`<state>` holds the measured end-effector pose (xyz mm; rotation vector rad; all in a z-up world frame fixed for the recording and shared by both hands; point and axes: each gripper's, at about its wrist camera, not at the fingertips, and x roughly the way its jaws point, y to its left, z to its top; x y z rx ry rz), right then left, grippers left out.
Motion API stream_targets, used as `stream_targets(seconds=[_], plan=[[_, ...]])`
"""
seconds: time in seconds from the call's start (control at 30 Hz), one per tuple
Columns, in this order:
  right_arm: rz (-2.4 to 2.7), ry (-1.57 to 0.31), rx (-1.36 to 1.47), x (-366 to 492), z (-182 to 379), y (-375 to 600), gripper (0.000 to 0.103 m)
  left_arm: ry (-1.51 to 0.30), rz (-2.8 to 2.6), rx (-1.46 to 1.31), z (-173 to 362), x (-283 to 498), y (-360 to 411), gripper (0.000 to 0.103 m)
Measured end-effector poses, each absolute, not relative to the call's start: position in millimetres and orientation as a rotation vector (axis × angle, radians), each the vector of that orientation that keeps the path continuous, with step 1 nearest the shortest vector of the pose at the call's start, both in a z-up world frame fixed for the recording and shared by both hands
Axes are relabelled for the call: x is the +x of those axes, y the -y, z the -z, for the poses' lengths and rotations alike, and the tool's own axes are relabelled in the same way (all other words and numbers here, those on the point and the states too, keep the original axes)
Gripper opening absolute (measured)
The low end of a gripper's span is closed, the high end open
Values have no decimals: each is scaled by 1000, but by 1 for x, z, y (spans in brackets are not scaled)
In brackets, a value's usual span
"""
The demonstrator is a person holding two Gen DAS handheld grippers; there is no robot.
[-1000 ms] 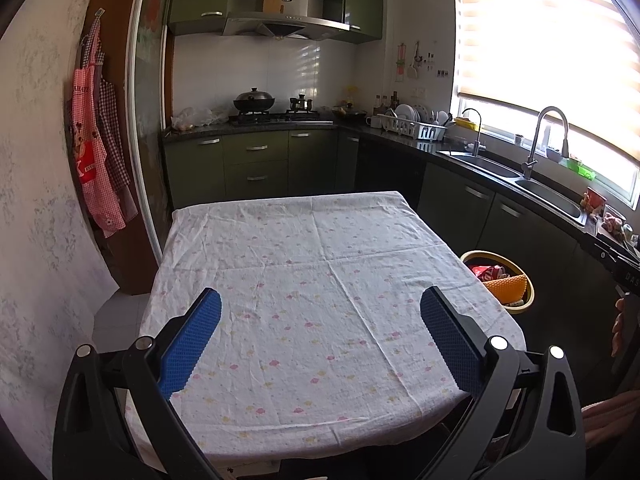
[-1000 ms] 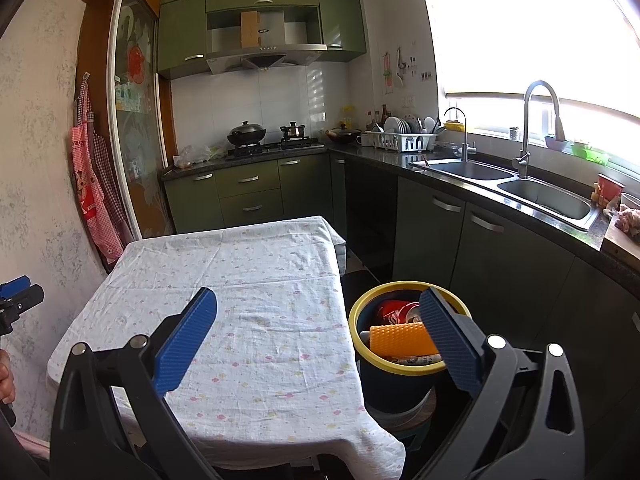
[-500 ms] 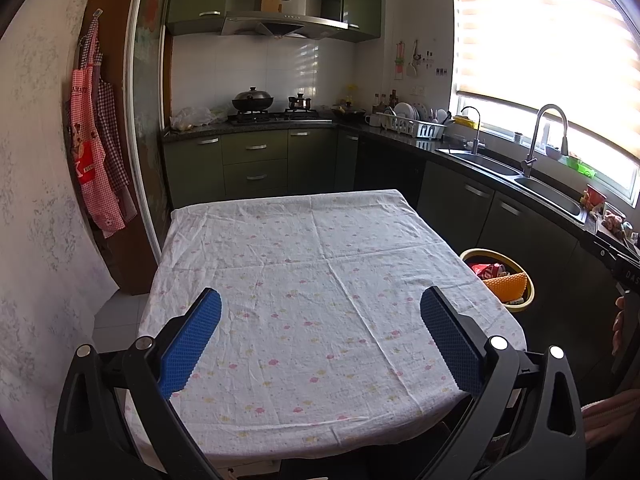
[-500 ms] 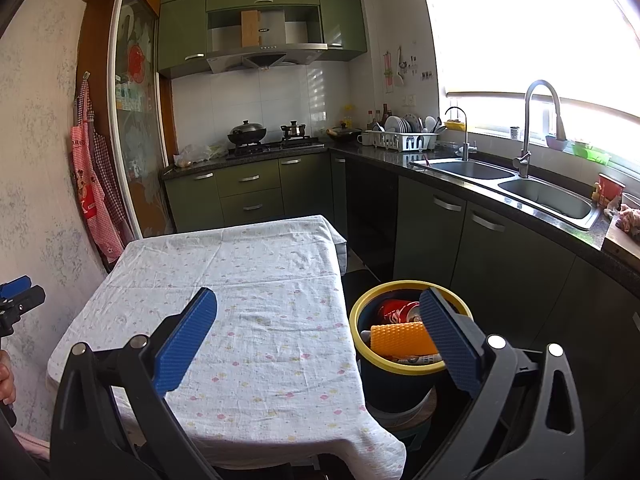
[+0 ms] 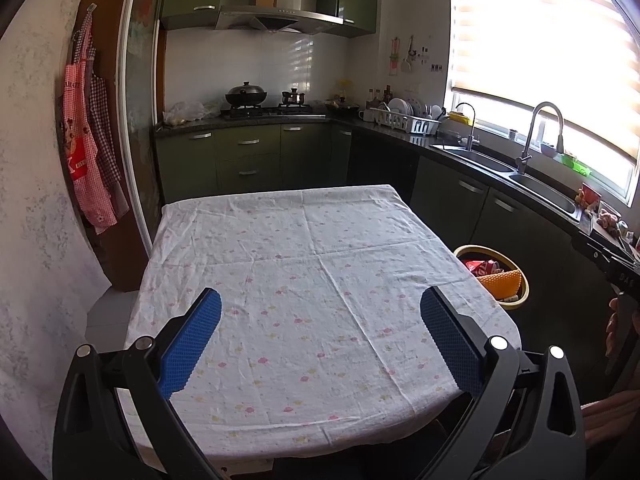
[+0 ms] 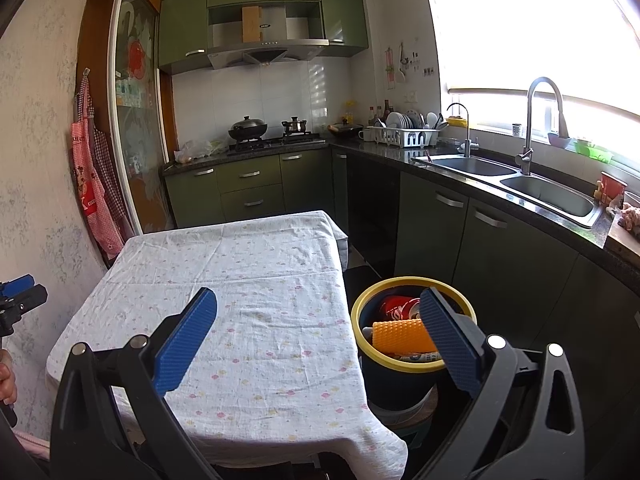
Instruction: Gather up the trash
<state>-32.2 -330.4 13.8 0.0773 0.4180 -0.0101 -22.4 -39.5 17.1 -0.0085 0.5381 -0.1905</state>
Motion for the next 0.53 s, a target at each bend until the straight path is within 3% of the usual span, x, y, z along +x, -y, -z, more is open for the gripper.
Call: stream_targets(seconds=[0.3,0.53], plan=[[-1,-453,71,-16,-7,326,96,-545,195,-2,-11,9,42,98],[-74,-541,16,58,9,299,96,-634,116,4,20,111,31,98]])
